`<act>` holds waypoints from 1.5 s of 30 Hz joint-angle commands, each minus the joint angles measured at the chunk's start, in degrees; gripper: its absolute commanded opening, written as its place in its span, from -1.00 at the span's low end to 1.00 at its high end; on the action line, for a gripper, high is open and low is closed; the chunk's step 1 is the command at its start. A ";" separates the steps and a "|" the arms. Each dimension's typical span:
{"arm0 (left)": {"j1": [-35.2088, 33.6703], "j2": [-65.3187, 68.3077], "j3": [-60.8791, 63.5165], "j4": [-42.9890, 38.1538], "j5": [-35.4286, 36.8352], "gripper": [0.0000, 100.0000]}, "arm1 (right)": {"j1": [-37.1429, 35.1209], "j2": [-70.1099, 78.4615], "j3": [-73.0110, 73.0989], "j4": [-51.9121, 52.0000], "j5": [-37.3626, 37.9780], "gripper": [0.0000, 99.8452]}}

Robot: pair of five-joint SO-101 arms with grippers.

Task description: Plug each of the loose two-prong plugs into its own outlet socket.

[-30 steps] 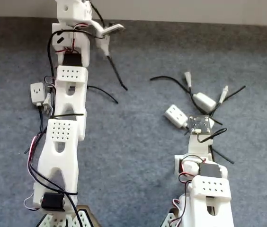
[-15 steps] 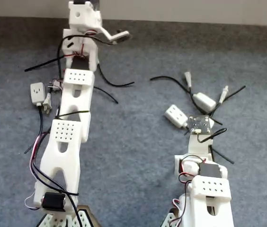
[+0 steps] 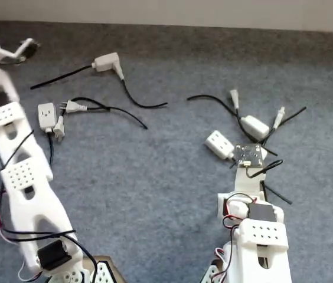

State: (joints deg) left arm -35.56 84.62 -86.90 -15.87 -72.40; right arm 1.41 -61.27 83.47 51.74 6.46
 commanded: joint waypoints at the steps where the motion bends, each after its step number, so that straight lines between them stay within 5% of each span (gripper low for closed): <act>1: -4.09 -0.66 -2.51 14.15 6.77 -0.54 | 0.31 -0.40 -0.13 -0.48 0.79 -0.54; 10: -3.65 -9.01 -7.60 71.82 33.41 -0.54 | 0.31 -0.40 1.10 -0.84 0.79 -0.54; 21: 5.05 -21.58 -7.78 118.59 48.09 -0.54 | 0.31 -0.40 1.27 -0.84 0.79 -0.54; 24: 4.97 -25.01 -4.35 118.15 53.63 -0.54 | 0.31 -0.40 1.36 -0.84 0.79 -0.54; 33: 9.36 -27.03 10.07 117.89 54.15 -0.54 | 0.31 -0.40 1.45 -0.84 0.79 -0.54; 45: 9.36 -25.27 11.03 115.60 67.34 -0.55 | 0.31 -0.40 1.45 -0.84 0.79 -0.54</act>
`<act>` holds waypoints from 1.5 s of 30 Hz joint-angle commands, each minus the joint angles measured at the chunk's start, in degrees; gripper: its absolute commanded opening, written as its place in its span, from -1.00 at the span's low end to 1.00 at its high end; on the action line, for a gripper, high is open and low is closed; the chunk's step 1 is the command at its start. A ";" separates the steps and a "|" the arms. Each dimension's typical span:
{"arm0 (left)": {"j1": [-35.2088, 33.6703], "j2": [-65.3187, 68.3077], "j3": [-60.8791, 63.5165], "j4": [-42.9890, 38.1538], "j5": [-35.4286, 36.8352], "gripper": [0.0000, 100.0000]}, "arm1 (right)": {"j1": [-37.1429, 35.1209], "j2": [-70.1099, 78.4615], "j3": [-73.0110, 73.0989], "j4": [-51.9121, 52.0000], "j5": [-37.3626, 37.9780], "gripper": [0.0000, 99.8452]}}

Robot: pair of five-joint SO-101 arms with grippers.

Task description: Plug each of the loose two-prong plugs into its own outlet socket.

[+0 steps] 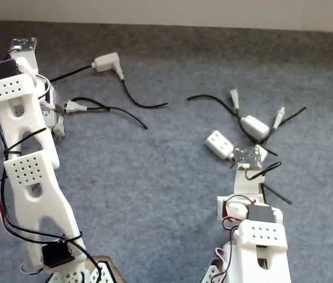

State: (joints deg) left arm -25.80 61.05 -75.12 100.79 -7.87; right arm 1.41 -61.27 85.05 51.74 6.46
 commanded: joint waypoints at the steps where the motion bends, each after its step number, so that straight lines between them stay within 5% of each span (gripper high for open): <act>1: -0.92 -1.19 -0.75 -1.41 4.31 -0.55 | 0.31 -0.40 -0.13 -0.84 0.79 -0.54; 14: -1.71 6.20 -0.84 -5.36 7.12 -0.55 | 0.31 -0.40 -0.04 -0.84 0.79 -0.54; 21: -1.71 7.34 -0.92 -9.76 7.12 -0.97 | 0.31 -0.40 -0.04 -0.84 0.79 -0.54; 29: -1.71 -1.36 -20.97 -5.19 7.12 -0.96 | 0.31 -0.40 -0.04 -0.84 0.79 -0.54; 32: -0.75 -9.80 -19.74 -5.54 6.68 -0.96 | 0.31 -0.48 -0.04 -0.84 0.79 -0.54; 40: 8.57 -27.65 -18.86 0.97 -14.68 -0.96 | 0.31 -0.48 -0.04 -0.84 0.79 -0.54; 45: 15.52 -38.29 -7.25 1.14 -16.79 -0.96 | 0.31 -0.57 -0.04 -0.84 0.79 -0.54</act>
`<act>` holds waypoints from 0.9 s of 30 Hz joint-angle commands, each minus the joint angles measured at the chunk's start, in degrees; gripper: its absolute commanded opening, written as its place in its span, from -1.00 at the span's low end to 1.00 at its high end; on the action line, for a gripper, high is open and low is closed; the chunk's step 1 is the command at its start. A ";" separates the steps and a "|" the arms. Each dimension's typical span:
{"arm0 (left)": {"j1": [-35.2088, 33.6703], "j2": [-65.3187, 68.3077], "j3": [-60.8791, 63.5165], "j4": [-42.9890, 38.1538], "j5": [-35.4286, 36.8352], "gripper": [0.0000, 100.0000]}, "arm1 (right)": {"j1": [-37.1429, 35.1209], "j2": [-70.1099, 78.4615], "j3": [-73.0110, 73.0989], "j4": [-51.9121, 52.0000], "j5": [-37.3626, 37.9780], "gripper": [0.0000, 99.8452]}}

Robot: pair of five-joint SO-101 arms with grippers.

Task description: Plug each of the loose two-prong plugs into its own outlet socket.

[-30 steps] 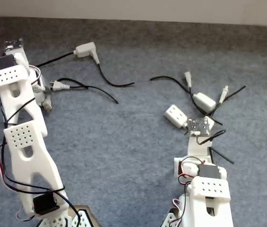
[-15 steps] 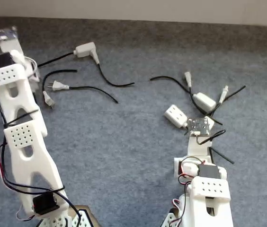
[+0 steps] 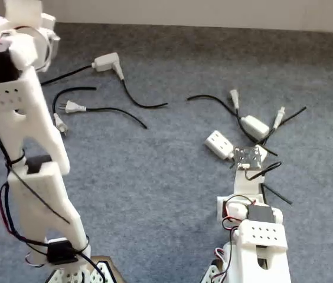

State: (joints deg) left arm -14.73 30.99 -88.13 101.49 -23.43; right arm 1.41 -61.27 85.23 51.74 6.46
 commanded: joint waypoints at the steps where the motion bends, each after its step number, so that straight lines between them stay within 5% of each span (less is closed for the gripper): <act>1: 6.29 -10.86 9.89 0.44 -1.23 -0.96 | 0.31 -0.57 -0.22 -0.84 0.79 -0.54; 12: 32.40 -40.48 73.54 -1.67 -1.49 -0.96 | 0.31 -0.57 -0.22 -0.84 0.79 -0.54; 22: 33.71 -33.89 104.22 -23.03 -1.49 -0.95 | 0.31 -0.57 -0.22 -0.84 0.79 -0.54; 27: 33.63 -25.10 105.45 -24.62 -12.40 -0.95 | 0.31 -0.48 -0.22 -0.84 0.79 -0.54</act>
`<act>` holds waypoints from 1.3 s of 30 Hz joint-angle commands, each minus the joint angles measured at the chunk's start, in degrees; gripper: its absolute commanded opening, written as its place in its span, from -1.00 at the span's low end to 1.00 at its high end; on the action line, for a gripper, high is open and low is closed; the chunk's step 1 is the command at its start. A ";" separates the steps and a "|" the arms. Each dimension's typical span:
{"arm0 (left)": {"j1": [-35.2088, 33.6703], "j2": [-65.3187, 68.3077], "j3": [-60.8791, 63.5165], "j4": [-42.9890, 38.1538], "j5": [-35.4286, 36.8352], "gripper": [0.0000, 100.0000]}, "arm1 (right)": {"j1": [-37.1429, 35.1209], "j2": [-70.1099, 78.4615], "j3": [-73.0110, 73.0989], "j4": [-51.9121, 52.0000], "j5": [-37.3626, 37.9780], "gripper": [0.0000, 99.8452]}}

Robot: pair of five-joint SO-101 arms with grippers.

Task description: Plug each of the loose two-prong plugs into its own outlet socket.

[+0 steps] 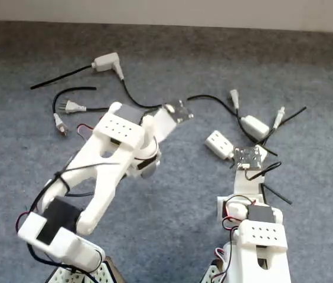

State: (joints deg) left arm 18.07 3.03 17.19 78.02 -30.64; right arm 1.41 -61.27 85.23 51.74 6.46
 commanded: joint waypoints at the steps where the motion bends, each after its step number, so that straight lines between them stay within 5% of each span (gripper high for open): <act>1: 1.10 4.70 0.13 -1.32 -5.63 -0.95 | 0.31 -0.48 -0.22 -0.84 0.79 -0.54; 5: 2.07 9.89 -2.24 -1.58 -5.54 -0.93 | 0.31 -0.48 -0.22 -0.84 0.79 -0.54; 13: -0.22 0.75 -6.90 1.14 -2.20 -0.45 | 0.31 -0.48 -0.22 -0.84 0.88 -0.54; 20: -1.89 -4.53 -6.29 0.97 -2.37 -0.45 | 0.31 -0.48 -0.22 -0.84 0.88 -0.54; 39: -4.09 7.87 -1.98 -11.34 -4.84 -0.45 | 0.31 -0.48 -0.22 -0.84 0.88 -0.54</act>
State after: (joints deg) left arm 13.93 10.77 15.08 69.05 -35.12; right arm 1.41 -61.27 85.23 51.74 6.73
